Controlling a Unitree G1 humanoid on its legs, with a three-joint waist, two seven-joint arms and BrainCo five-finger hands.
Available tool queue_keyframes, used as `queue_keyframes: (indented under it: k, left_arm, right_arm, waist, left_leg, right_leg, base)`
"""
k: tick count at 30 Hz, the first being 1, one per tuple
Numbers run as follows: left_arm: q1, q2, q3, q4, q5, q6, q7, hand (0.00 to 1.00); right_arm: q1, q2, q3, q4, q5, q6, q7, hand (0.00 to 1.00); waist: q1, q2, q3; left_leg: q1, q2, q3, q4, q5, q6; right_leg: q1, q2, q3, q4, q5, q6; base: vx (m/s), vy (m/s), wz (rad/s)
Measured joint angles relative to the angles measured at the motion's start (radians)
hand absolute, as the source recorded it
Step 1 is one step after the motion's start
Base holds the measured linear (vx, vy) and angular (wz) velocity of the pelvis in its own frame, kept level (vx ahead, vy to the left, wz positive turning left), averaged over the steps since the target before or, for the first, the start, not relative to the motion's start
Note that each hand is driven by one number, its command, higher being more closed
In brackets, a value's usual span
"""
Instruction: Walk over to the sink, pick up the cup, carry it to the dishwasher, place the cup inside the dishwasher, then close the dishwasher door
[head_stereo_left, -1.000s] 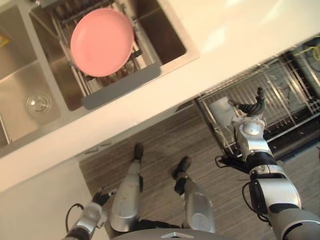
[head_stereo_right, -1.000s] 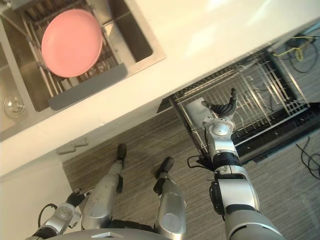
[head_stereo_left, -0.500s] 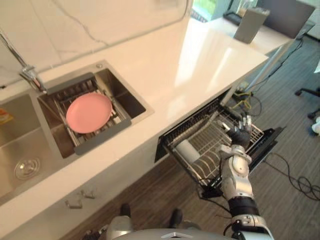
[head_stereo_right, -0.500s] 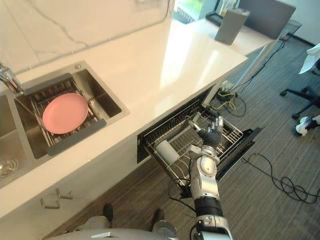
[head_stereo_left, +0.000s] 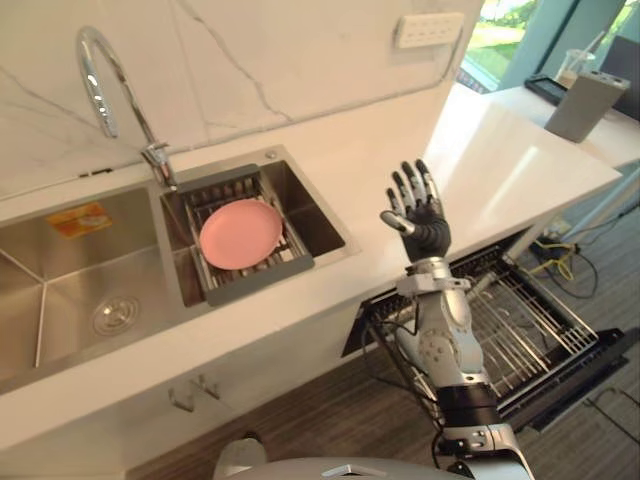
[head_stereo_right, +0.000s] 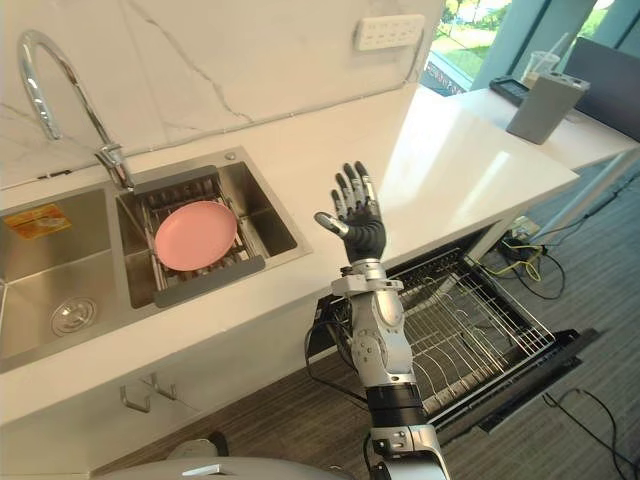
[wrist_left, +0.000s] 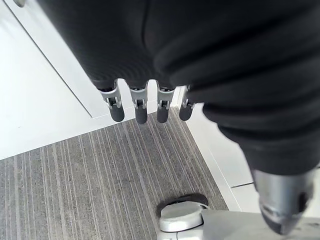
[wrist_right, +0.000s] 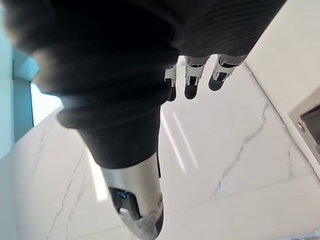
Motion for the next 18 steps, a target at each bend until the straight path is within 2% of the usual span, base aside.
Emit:
queue_keyframes:
  k: [3,6,7,8,9,10,11,13,14,15,16,17,18]
  left_arm:
    - [0.006,0.008,-0.006,0.002,-0.006,-0.010,0.000,0.00]
    - [0.006,0.017,-0.033,0.006,0.005,-0.026,0.006,0.00]
    - [0.002,0.018,-0.035,0.012,0.020,-0.015,0.009,0.00]
    - [0.004,0.021,-0.035,0.012,0.026,-0.011,0.018,0.00]
    - [0.005,0.022,-0.035,0.012,0.026,-0.011,0.022,0.00]
    - [0.004,0.037,-0.031,0.013,0.025,0.001,0.023,0.00]
    - [-0.004,0.058,-0.030,0.014,0.020,0.011,0.020,0.00]
    - [-0.035,0.069,-0.010,0.034,0.016,0.022,-0.005,0.00]
    - [-0.036,0.069,-0.001,0.044,0.017,0.023,-0.025,0.00]
    - [-0.036,0.064,0.008,0.045,0.018,0.023,-0.030,0.00]
    - [-0.042,0.063,0.018,0.048,0.018,0.021,-0.049,0.00]
    - [-0.073,0.074,0.067,0.072,-0.020,-0.004,-0.088,0.00]
    - [-0.073,0.076,0.067,0.072,-0.020,-0.004,-0.088,0.00]
  right_arm:
    - [0.008,-0.001,-0.003,0.000,0.000,0.014,-0.023,0.00]
    - [0.060,-0.010,-0.021,-0.002,0.002,0.014,-0.072,0.00]
    - [0.090,-0.013,-0.037,-0.013,-0.001,0.012,-0.100,0.00]
    - [0.112,-0.005,-0.049,-0.019,-0.002,0.010,-0.126,0.00]
    - [0.121,0.002,-0.049,-0.022,-0.002,0.008,-0.135,0.00]
    - [0.136,0.011,-0.046,-0.026,0.000,0.008,-0.145,0.00]
    - [0.140,0.012,-0.049,-0.033,0.011,0.008,-0.147,0.00]
    - [0.141,0.011,-0.081,-0.072,0.044,0.008,-0.141,0.00]
    - [0.141,0.009,-0.108,-0.100,0.058,0.007,-0.135,0.00]
    - [0.141,0.007,-0.118,-0.111,0.059,0.007,-0.130,0.00]
    - [0.141,0.001,-0.130,-0.114,0.082,0.001,-0.116,0.00]
    - [0.158,-0.008,-0.151,-0.105,0.163,0.011,-0.078,0.00]
    - [0.160,-0.008,-0.151,-0.105,0.163,0.011,-0.078,0.00]
  waist:
    - [-0.009,-0.010,-0.007]
    - [-0.013,-0.018,-0.010]
    - [-0.016,-0.019,-0.011]
    - [-0.019,-0.026,-0.008]
    - [-0.026,-0.021,-0.011]
    - [-0.036,-0.039,-0.003]
    - [-0.042,-0.064,-0.006]
    - [-0.043,-0.089,-0.002]
    - [-0.048,-0.091,-0.004]
    - [-0.052,-0.092,-0.004]
    - [-0.068,-0.103,-0.011]
    - [-0.100,-0.123,-0.033]
    - [-0.099,-0.127,-0.033]
  left_leg:
    - [0.031,-0.046,-0.030,-0.059,0.013,0.005]
    - [0.043,-0.071,-0.095,-0.059,-0.003,0.031]
    - [0.048,-0.077,-0.134,-0.059,-0.005,0.043]
    - [0.060,-0.079,-0.170,-0.055,-0.010,0.053]
    - [0.068,-0.076,-0.192,-0.053,-0.011,0.062]
    - [0.066,-0.064,-0.237,-0.053,-0.012,0.067]
    - [0.047,-0.049,-0.276,-0.053,-0.011,0.068]
    - [0.035,-0.039,-0.319,-0.053,-0.011,0.068]
    - [0.022,-0.041,-0.331,-0.053,-0.011,0.067]
    - [0.022,-0.047,-0.335,-0.053,-0.012,0.066]
    - [0.026,-0.063,-0.354,-0.052,-0.013,0.065]
    - [0.073,-0.077,-0.325,-0.060,-0.051,0.010]
    - [0.073,-0.078,-0.326,-0.060,-0.051,0.010]
  right_leg:
    - [-0.003,-0.055,-0.021,0.081,-0.035,0.028]
    - [-0.044,-0.128,-0.025,0.297,-0.044,0.017]
    - [-0.089,-0.169,-0.003,0.443,-0.032,-0.061]
    - [-0.144,-0.188,0.082,0.576,0.017,-0.152]
    - [-0.179,-0.183,0.140,0.627,0.003,-0.153]
    - [-0.216,-0.136,0.228,0.664,-0.094,-0.105]
    - [-0.244,-0.074,0.281,0.615,-0.151,-0.082]
    - [-0.280,0.009,0.335,0.476,-0.170,-0.065]
    - [-0.300,0.041,0.370,0.397,-0.155,-0.051]
    - [-0.307,0.049,0.379,0.368,-0.132,-0.049]
    - [-0.308,0.056,0.386,0.314,-0.038,-0.050]
    - [-0.192,0.080,0.361,0.119,-0.024,-0.053]
    - [-0.189,0.078,0.360,0.116,-0.020,-0.046]
  base:
    - [0.08,0.108,0.31]
    - [0.10,0.141,0.64]
    - [0.11,0.192,0.95]
    - [0.13,0.174,0.88]
    - [0.13,0.075,0.96]
    - [0.11,0.015,1.04]
    - [0.10,-0.008,1.04]
    - [0.09,-0.045,0.80]
    - [0.09,-0.062,0.64]
    - [0.12,-0.099,0.62]
    - [0.08,-0.071,0.36]
    - [0.08,-0.064,0.28]
    - [0.00,0.000,0.00]
